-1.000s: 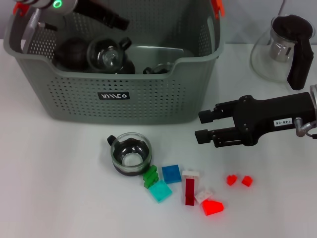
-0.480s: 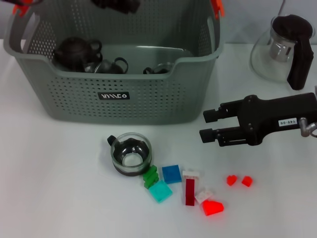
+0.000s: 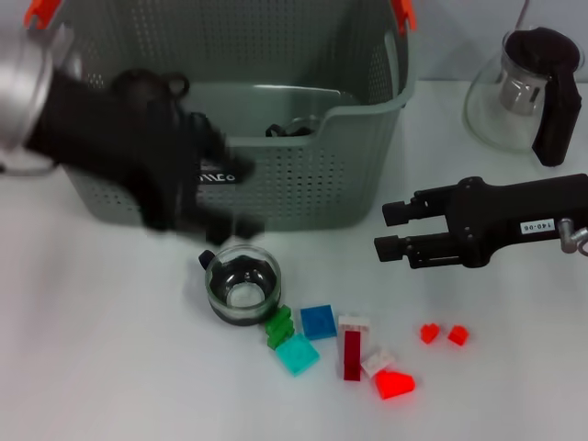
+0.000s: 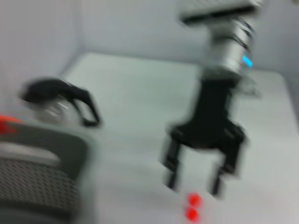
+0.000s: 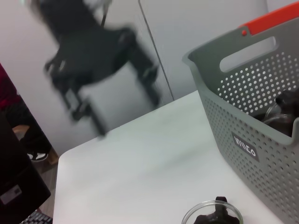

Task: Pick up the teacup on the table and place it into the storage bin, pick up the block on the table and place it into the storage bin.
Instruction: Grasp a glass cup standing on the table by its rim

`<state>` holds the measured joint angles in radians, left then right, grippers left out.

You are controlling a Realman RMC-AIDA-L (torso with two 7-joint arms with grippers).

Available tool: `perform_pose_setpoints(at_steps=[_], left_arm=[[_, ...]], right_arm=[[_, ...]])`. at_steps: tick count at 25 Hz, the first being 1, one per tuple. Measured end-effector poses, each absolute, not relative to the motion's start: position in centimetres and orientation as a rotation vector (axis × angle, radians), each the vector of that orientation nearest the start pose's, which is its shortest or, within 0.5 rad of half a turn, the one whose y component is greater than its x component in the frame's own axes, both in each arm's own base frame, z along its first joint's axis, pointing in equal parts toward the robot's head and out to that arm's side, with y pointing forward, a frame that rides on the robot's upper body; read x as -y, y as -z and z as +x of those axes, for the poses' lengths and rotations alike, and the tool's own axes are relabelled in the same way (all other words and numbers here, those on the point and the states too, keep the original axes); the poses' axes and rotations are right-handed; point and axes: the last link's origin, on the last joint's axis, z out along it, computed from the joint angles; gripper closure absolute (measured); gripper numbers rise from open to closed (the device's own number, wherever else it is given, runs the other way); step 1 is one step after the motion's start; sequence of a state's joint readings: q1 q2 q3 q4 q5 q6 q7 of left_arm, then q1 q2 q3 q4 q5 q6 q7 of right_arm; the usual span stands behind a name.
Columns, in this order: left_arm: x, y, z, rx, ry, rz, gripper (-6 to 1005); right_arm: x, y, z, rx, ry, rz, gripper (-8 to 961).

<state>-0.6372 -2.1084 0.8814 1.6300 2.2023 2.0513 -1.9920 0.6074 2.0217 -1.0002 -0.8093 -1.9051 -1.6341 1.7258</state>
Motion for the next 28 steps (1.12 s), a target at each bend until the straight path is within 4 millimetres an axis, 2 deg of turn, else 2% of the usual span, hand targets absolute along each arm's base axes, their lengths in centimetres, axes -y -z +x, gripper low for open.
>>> perform_pose_setpoints(at_steps=[5,14,28], left_arm=[[-30.0,-6.8,-14.2,0.126,-0.099,-3.074,361],[-30.7,-2.3,-16.9,0.009,-0.407,-3.029,364],[-32.3,2.1,-17.1,-0.201,-0.636,-2.981,359]], right_arm=[[-34.5,-0.4,20.4,-0.695,-0.593,-2.989,329],[-34.5,0.2,20.8,-0.745,-0.618,-2.967,328],[-34.2,0.6,21.0,-0.773,-0.629,-2.964,327]])
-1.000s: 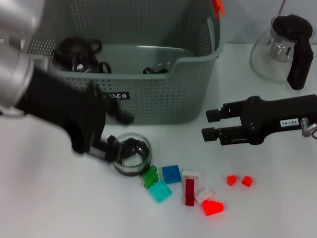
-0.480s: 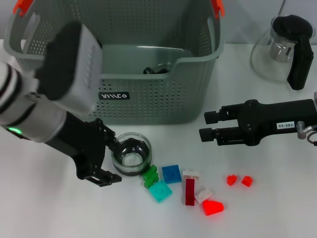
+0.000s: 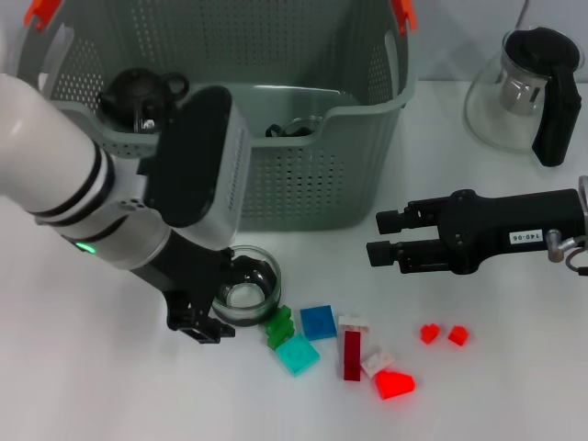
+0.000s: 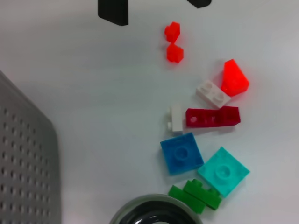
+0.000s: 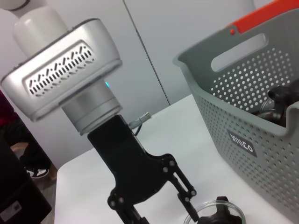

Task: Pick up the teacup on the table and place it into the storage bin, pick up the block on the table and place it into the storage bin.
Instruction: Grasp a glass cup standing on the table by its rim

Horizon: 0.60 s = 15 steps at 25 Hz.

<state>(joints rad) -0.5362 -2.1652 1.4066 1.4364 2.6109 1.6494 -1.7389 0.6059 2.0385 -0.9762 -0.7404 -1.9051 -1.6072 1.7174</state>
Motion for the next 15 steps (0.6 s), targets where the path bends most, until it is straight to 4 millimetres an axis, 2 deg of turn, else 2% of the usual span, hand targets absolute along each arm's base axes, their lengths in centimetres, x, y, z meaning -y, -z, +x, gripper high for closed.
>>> perform_pose_setpoints(at_steps=[7,15], left_arm=[[-33.2,3.9,-17.4,-0.246,-0.695,-2.967,360],[-33.3,4.8,-17.8,-0.275,-0.737,-2.967,361]], right_arm=[[-34.1,0.8,21.1,-0.784,-0.633,-2.963,328],[-34.0,0.8,21.2,-0.794,-0.633,-2.964,328]])
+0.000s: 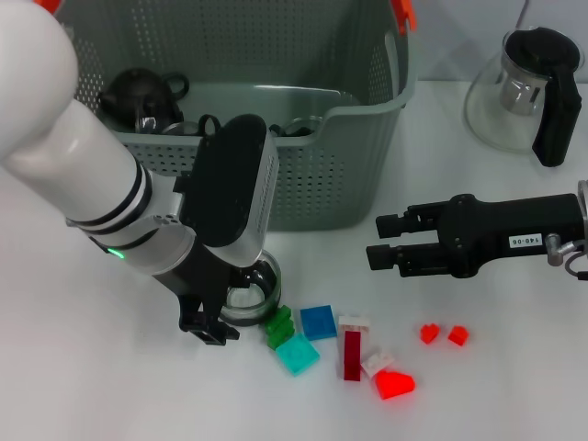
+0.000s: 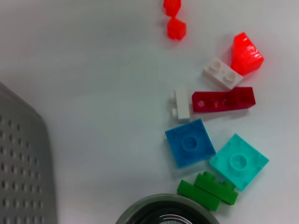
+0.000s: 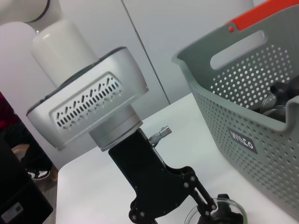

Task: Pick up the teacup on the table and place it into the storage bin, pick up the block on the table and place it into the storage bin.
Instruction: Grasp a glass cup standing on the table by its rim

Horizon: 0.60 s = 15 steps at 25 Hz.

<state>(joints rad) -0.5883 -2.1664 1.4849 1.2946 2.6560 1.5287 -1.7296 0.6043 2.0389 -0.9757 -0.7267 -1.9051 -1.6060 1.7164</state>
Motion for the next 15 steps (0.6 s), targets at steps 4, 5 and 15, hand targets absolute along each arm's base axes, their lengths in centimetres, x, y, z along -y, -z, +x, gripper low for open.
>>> perform_pose_setpoints(at_steps=[4,5,15], left_arm=[[-33.22,5.17,-18.05,-0.28,-0.762,-2.967,361],[-33.2,5.24,-18.12,-0.277,-0.765,-2.969,362],[-32.85,5.7,-18.4,-0.274,-0.782,-2.987,363]], right_arm=[[-34.05,0.82,21.26,-0.797,-0.631,-2.963,328],[-34.05,0.82,21.27,-0.798,-0.631,-2.963,328],[-34.07,0.74,21.52,-0.808,-0.63,-2.955,327]])
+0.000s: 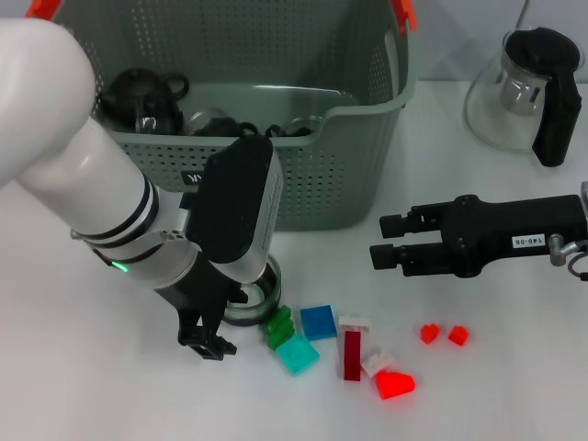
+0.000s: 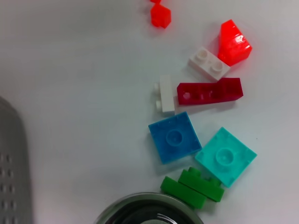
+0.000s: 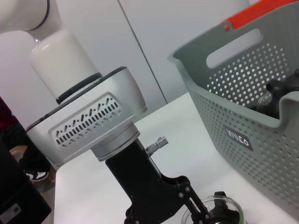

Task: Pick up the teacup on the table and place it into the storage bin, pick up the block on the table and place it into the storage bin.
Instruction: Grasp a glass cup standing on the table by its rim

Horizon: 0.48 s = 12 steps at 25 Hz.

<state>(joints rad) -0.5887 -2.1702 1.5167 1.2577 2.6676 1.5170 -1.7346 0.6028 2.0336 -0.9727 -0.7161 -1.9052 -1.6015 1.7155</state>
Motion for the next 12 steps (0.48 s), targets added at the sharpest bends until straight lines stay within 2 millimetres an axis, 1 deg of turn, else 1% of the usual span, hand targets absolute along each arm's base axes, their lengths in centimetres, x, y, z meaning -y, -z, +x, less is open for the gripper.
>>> perform_pose_setpoints(at_steps=[12], left_arm=[[-32.46,6.08,-18.84,-0.256,-0.801,-3.012,365]], right_arm=[[-34.17,0.75,21.48,-0.806,-0.628,-2.95,328]])
